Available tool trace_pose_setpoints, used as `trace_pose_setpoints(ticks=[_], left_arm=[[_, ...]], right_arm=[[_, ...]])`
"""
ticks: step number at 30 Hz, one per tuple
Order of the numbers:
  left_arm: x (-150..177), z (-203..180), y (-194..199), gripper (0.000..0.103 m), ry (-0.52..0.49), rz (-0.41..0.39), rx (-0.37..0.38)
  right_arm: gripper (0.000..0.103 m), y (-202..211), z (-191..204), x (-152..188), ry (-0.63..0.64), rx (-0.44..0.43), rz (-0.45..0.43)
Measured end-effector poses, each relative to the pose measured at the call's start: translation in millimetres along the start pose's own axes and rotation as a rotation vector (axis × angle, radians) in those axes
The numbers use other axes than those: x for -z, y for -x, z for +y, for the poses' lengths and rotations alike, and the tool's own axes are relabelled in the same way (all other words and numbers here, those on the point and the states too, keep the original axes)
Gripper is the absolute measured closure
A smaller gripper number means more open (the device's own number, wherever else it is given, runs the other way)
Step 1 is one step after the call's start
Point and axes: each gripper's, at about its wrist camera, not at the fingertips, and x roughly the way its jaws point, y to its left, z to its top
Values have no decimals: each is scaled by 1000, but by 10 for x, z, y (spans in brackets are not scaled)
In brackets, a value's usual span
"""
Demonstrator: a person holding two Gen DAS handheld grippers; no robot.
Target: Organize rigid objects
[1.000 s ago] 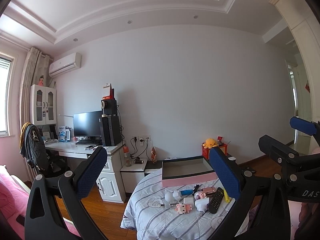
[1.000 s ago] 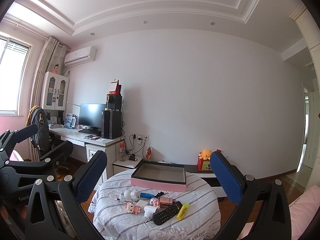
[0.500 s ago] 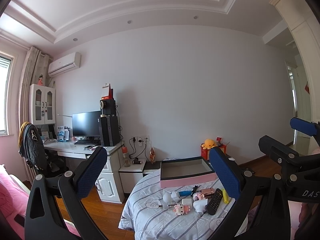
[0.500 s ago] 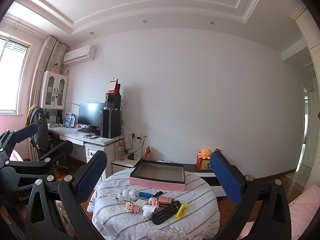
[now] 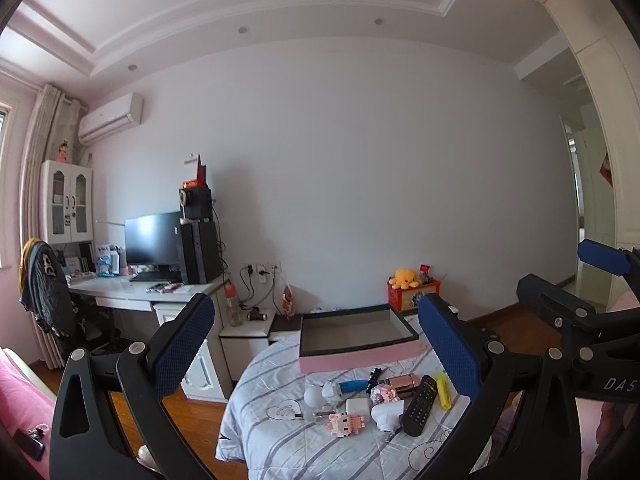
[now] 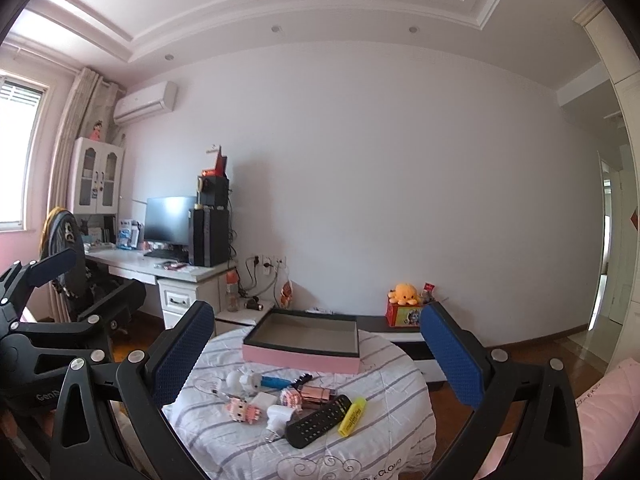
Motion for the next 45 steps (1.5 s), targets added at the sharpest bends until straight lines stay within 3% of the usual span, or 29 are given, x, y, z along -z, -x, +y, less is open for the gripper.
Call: trace_pose_setpoints(ticks=[7, 13, 19, 25, 35, 45], left_arm=[[184, 77, -530, 0, 25, 59, -26], [479, 145, -1057, 0, 21, 166, -49], [1104, 209, -1649, 0, 19, 374, -42], [1684, 122, -1967, 0, 27, 548, 2], [2084, -206, -2230, 0, 43, 661, 68], [2300, -205, -2417, 4, 29, 704, 58]], right_arm=[[0, -500, -234, 229, -32, 46, 54], [0, -1025, -404, 500, -47, 63, 154], [0, -1632, -587, 1079, -59, 76, 345], [0, -2007, -707, 1634, -56, 87, 503], [0, -2268, -797, 1963, -65, 74, 601], [0, -2454, -865, 2119, -63, 75, 654]])
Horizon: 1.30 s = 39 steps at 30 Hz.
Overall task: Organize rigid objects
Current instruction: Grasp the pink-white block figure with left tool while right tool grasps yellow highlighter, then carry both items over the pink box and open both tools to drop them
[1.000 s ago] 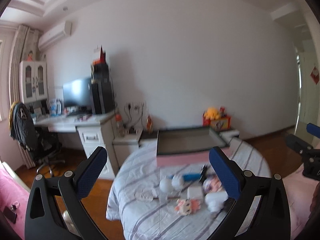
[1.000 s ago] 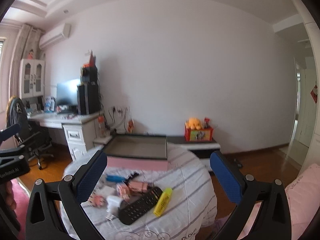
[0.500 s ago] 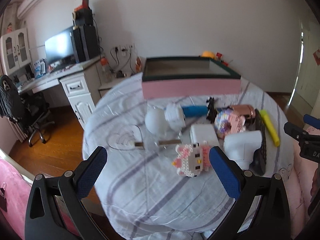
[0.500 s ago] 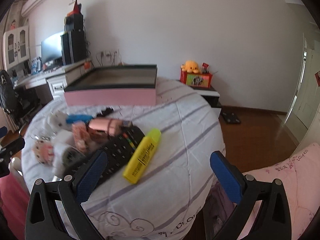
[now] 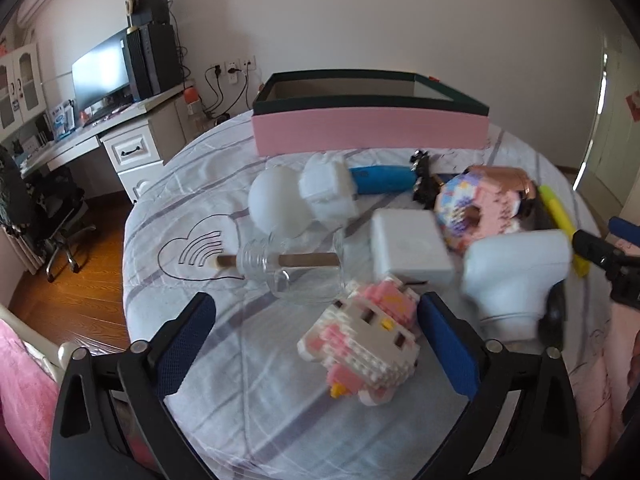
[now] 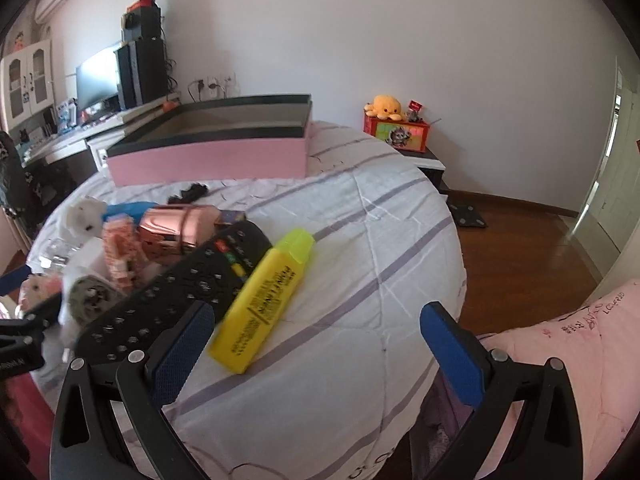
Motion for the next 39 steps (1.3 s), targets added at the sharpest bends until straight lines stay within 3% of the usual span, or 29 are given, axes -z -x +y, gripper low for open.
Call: trace_pose_setpoints(ticks=[3, 7, 12, 15, 16, 17, 18, 20, 22, 30, 39], left_arm=[[12, 112, -23, 8, 36, 9, 43], [31, 93, -57, 5, 26, 1, 43], [60, 86, -63, 6, 7, -34, 44], [72, 77, -23, 20, -14, -60, 68], [69, 72, -9, 27, -20, -68, 73], [63, 69, -5, 34, -28, -68, 80], [58, 65, 0, 37, -37, -67, 99], [49, 70, 17, 53, -44, -70, 111], [40, 71, 28, 60, -52, -68, 122], [26, 84, 106, 61, -60, -54, 148], [-153, 66, 352, 61, -86, -103, 180]], right_arm=[[3, -84, -14, -8, 7, -17, 16], [28, -237, 3, -26, 30, -29, 41], [32, -317, -10, -82, 50, -49, 45], [47, -333, -12, -103, 66, -81, 41], [57, -330, -13, -113, 68, -92, 41], [73, -327, -16, -122, 68, -100, 40], [76, -324, -26, -126, 64, -110, 38], [76, -330, -58, -126, 52, -130, 40], [76, -316, -80, -127, 39, -141, 39], [76, -237, -121, -157, 16, -170, 22], [76, -101, -101, -311, 22, -204, -22]])
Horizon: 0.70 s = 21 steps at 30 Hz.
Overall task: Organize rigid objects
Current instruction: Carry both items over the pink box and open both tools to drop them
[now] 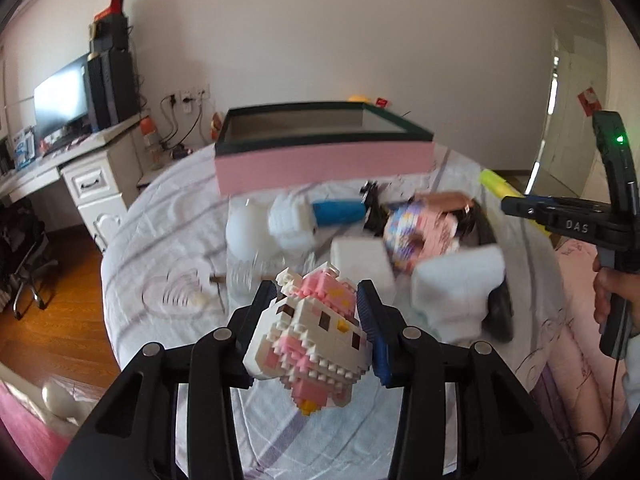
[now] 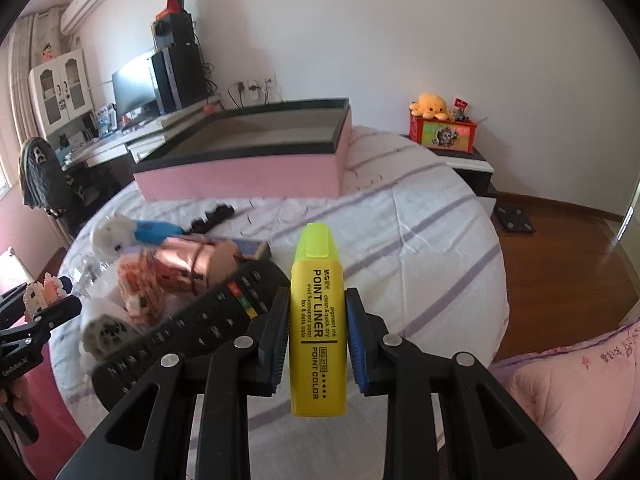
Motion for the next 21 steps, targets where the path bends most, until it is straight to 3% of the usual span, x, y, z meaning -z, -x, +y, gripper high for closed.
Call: trace_pose_setpoints(ticks=[8, 14, 16, 21], left_arm=[[-577, 16, -103, 61, -48, -75, 1], [-1166, 92, -517, 61, -71, -85, 18], [-1354, 152, -726, 61, -57, -66, 54], [-1724, 322, -1350, 61, -35, 6, 50]], right_arm=[[76, -23, 77, -411, 40, -37, -50], [76, -251, 211, -880, 91, -68, -72], [76, -401, 255, -1068, 100, -89, -69], [76, -861, 344, -1479, 122, -123, -38]])
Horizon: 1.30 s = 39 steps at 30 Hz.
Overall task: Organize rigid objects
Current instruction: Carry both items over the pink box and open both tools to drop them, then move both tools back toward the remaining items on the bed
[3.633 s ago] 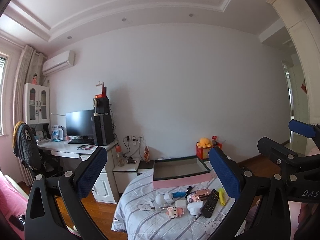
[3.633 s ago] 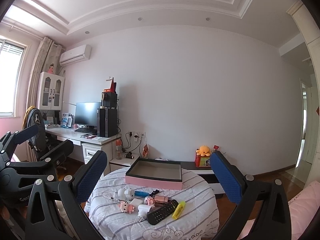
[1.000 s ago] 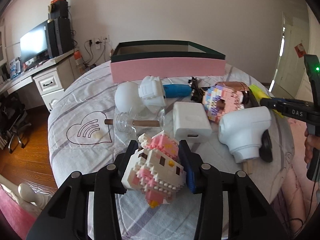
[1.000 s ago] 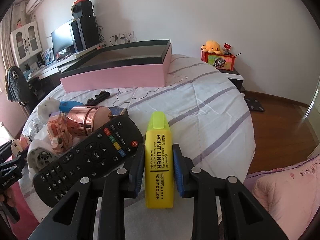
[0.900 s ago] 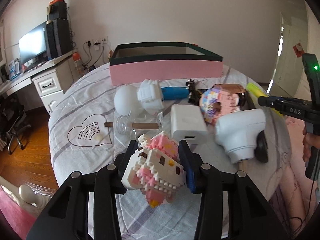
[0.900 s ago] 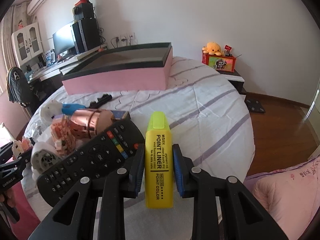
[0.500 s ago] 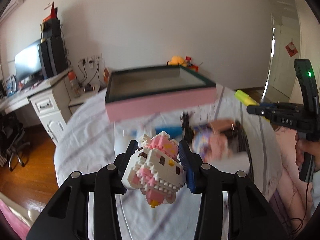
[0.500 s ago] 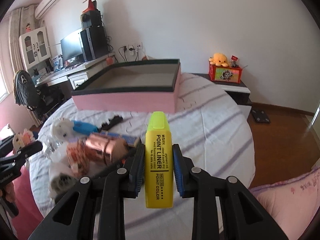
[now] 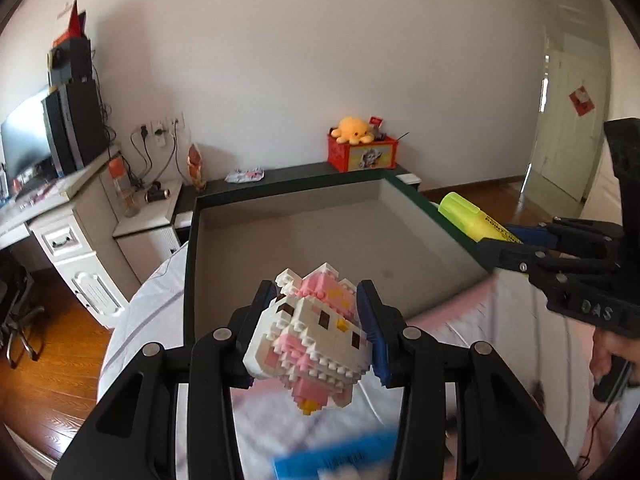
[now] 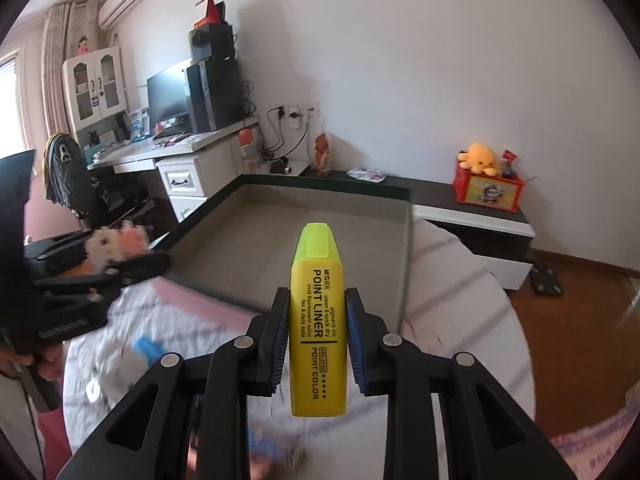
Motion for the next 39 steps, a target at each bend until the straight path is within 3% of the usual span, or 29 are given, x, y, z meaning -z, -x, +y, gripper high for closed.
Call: trace_pose_setpoints(ticks=[7, 16, 22, 25, 29, 30, 35, 39], left_arm=[[-137, 147, -593, 61, 19, 106, -37], [-105, 219, -802, 59, 13, 165, -67], [-50, 300, -719, 34, 20, 152, -109], [-26, 332, -602, 16, 33, 126, -124], [10, 373, -312, 6, 60, 73, -147], [17, 381, -238, 5, 66, 59, -152], [98, 369, 327, 1, 86, -42, -206], [205, 299, 808, 0, 80, -120, -249]], right_arm=[[76, -739, -18, -220, 20, -21, 105], [76, -1155, -47, -118, 22, -26, 209], [76, -1196, -67, -72, 13, -22, 231], [76, -1175, -73, -68, 12, -22, 231], [74, -1089, -97, -83, -5, -18, 211], [72, -1060, -106, -96, -13, -15, 203], [37, -653, -70, -137, -9, 19, 110], [23, -140, 27, -101, -18, 39, 18]])
